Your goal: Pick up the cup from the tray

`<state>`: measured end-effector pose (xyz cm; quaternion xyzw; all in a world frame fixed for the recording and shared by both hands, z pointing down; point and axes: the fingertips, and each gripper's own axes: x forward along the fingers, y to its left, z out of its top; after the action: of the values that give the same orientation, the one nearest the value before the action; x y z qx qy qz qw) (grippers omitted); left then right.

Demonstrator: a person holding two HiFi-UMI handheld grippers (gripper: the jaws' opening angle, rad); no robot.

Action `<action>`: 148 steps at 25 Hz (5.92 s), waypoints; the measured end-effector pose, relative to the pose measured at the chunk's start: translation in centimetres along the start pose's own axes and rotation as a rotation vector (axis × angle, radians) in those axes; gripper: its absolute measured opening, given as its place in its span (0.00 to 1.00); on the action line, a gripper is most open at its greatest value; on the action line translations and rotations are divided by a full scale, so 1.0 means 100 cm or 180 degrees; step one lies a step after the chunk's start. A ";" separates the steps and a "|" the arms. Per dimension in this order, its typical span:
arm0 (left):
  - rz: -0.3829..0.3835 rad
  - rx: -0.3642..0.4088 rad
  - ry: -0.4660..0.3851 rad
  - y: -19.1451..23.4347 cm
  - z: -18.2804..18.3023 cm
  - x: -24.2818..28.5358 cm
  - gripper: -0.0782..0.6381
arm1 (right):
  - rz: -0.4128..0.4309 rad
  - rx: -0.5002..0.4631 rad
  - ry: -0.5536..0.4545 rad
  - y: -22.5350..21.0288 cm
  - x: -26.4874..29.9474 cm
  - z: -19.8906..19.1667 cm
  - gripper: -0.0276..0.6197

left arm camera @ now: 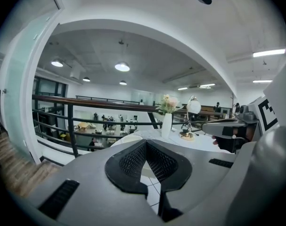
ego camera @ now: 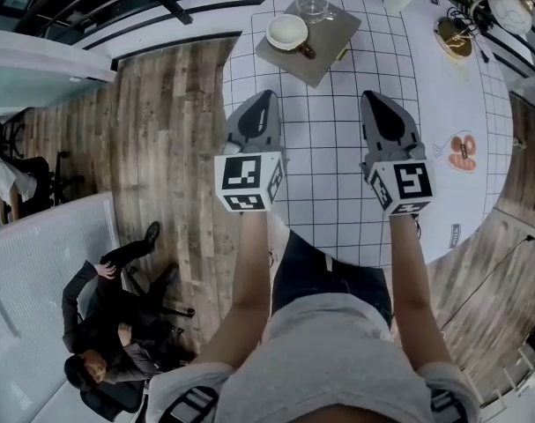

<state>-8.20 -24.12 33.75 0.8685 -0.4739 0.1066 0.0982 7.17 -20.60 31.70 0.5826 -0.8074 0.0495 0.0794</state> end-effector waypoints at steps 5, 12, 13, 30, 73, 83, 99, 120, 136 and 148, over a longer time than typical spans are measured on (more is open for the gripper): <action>0.0015 0.0076 0.0112 0.016 -0.007 0.022 0.11 | 0.0221 -0.0116 0.0040 -0.002 0.029 -0.002 0.05; 0.0052 0.0100 0.0379 0.042 -0.025 0.052 0.11 | 0.0625 -0.0122 0.0329 0.008 0.089 -0.029 0.05; 0.0053 0.0125 0.0410 0.045 -0.028 0.057 0.11 | 0.0666 -0.0148 0.0385 0.010 0.097 -0.035 0.05; -0.0402 0.0550 0.0653 0.080 -0.046 0.121 0.32 | 0.0918 -0.0309 0.0814 0.014 0.172 -0.087 0.19; -0.1611 0.1204 0.0735 0.046 -0.072 0.199 0.69 | 0.1648 -0.0379 0.0862 0.013 0.198 -0.107 0.13; -0.1516 0.1161 0.0704 0.043 -0.066 0.187 0.69 | 0.1748 -0.0423 0.0734 0.018 0.188 -0.097 0.13; -0.1576 0.1225 0.0494 -0.025 -0.032 0.123 0.69 | 0.1792 -0.0382 0.0465 0.019 0.098 -0.056 0.13; -0.1539 0.0998 0.0891 -0.070 -0.119 0.057 0.69 | 0.1983 -0.0186 0.0796 0.052 0.017 -0.134 0.13; -0.1466 0.0914 0.1181 -0.058 -0.170 0.060 0.69 | 0.1955 -0.0076 0.1060 0.063 0.026 -0.179 0.13; -0.1464 0.1149 0.1117 -0.059 -0.177 0.058 0.69 | 0.1926 -0.0290 0.1040 0.069 0.023 -0.190 0.13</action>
<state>-1.78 -20.82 51.94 0.9245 -0.2151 0.3116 0.0444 1.24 -17.24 50.89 0.2970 -0.9216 0.1273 0.2152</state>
